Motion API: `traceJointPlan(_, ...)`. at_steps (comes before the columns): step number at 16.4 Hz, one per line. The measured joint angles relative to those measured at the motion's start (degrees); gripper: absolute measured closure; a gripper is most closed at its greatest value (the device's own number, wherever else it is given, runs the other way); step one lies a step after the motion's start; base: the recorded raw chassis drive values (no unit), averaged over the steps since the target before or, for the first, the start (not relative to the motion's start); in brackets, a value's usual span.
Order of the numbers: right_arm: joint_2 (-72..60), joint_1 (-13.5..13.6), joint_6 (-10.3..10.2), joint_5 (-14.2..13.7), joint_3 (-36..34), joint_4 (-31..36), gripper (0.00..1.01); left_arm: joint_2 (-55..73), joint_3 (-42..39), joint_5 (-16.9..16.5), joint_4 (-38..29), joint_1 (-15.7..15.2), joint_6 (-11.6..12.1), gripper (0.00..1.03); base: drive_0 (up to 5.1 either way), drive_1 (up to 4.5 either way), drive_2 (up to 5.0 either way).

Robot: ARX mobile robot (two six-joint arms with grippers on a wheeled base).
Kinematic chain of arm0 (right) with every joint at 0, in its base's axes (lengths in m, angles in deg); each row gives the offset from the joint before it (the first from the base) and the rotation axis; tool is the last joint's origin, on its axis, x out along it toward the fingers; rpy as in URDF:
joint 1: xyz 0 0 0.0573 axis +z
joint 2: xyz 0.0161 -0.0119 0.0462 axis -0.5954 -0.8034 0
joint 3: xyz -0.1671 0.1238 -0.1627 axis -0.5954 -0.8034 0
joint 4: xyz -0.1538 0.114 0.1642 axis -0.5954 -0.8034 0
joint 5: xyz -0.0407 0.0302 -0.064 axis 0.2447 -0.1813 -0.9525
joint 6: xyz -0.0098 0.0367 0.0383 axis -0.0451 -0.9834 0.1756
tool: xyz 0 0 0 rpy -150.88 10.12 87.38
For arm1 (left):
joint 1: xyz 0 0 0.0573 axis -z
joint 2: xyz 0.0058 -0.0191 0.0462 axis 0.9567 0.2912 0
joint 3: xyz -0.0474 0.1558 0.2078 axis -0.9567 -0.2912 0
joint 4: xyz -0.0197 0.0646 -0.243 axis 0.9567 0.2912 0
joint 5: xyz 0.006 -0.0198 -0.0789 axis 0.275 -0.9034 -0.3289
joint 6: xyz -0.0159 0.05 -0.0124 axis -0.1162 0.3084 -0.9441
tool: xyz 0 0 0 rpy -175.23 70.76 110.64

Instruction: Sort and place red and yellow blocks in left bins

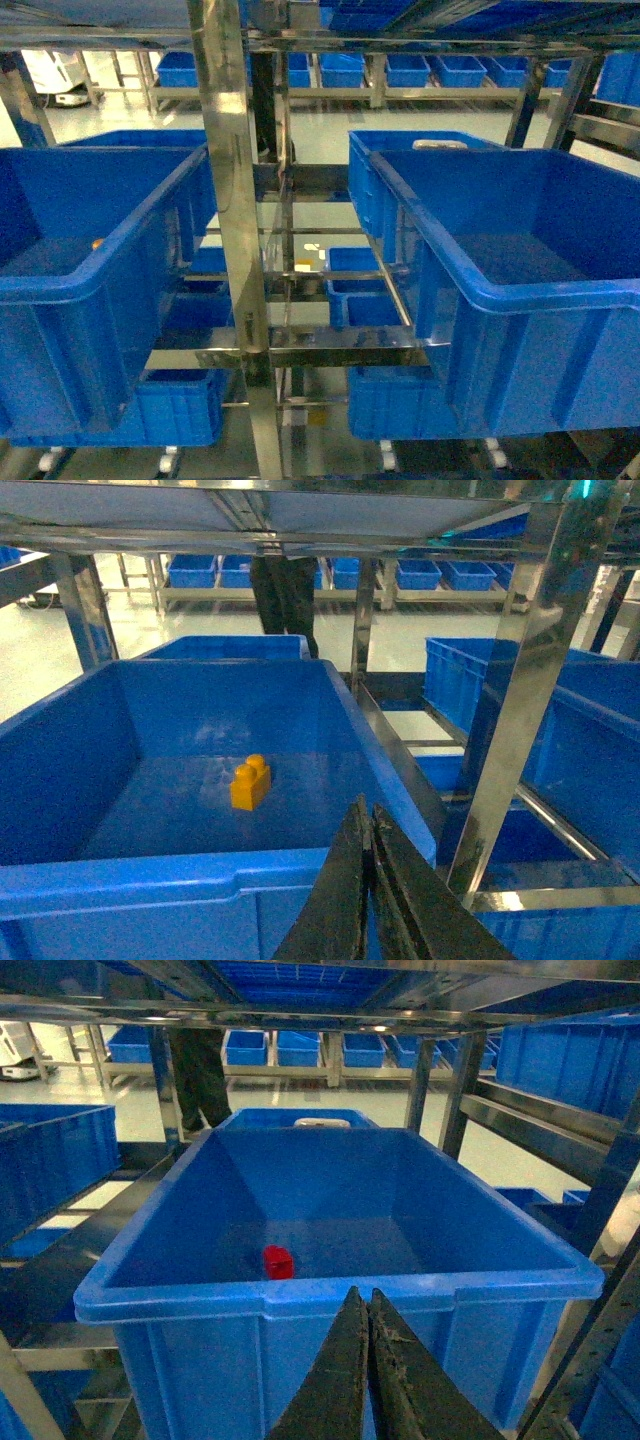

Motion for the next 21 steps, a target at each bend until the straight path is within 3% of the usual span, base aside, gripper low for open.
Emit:
traceJointPlan(3, 5.18, 0.0, 0.0, -0.02, -0.17, -4.26, 0.99, -1.88, -2.38, 0.0, -1.9, 0.0, 0.0, 1.01, 0.0, 0.0, 0.0)
traceJointPlan(7, 10.4, 0.0, -0.02, -0.02, -0.17, -9.01, 0.99, -6.29, -2.58, 0.0, 3.45, 0.0, 0.07, 1.01, 0.0, 0.0, 0.0)
traceJointPlan(11, 22.88, 0.0, 0.0, -0.02, -0.22, -20.76, 0.99, -18.64, -2.58, 0.0, 14.53, 0.0, 0.07, 1.01, 0.0, 0.0, 0.0)
traceJointPlan(21, 32.79, 0.0, -0.02, -0.02, -0.22, -30.73, 0.99, -28.63, -2.58, 0.02, 24.55, 0.0, 0.09, 1.01, 0.0, 0.0, 0.0)
